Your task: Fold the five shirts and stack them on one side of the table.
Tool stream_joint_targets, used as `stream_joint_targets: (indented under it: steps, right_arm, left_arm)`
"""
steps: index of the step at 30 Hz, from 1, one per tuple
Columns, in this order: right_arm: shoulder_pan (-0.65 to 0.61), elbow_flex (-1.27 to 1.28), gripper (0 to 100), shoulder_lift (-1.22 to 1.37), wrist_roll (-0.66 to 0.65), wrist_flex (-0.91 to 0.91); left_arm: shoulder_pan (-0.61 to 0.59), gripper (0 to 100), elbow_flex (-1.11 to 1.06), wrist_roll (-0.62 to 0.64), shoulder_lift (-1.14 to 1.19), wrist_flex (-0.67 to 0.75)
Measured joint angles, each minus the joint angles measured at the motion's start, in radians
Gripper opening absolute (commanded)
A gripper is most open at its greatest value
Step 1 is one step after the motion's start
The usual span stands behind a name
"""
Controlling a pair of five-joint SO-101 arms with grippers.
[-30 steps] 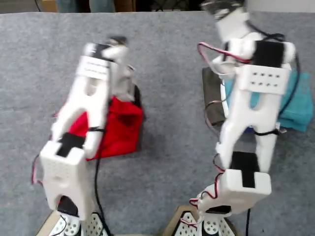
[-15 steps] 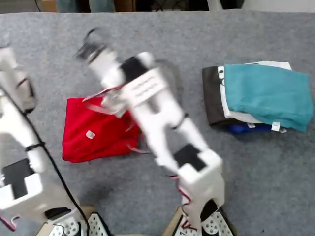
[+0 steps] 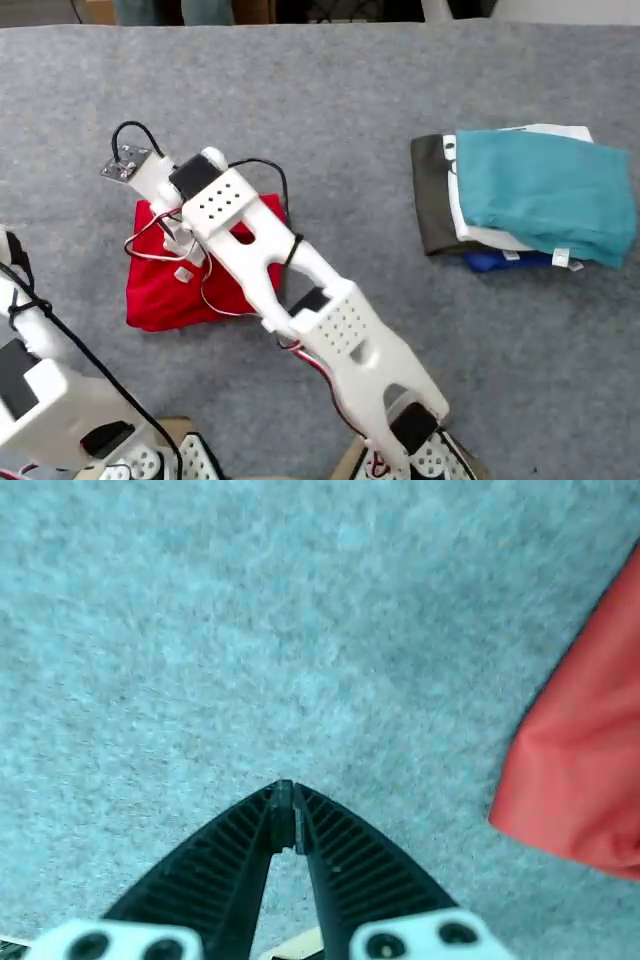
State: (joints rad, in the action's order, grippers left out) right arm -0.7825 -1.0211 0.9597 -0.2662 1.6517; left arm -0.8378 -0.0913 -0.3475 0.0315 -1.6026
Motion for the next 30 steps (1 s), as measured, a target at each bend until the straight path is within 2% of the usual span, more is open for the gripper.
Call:
stream_joint_targets:
  steps: [9, 15, 22, 26, 30]
  right_arm:
    - [0.163, -0.255, 2.2, 0.114, 0.000, 0.075]
    - [0.285, -0.276, 2.2, 0.149, 0.000, 0.086]
    - [0.437, -0.288, 2.2, 0.153, 0.000, -0.026]
    - [0.439, -0.387, 2.2, 0.152, 0.000, 0.006]
    - [0.350, -0.489, 2.2, 0.149, 0.000, 0.084]
  left_arm:
    - [0.000, 3, -0.005, -0.006, 0.000, 0.005]
    - [0.000, 3, -0.011, -0.006, 0.000, 0.041]
    - [0.000, 3, -0.011, -0.006, 0.000, 0.041]
    - [0.000, 3, -0.011, -0.006, 0.000, 0.040]
    - [0.000, 3, -0.011, -0.006, 0.000, 0.040]
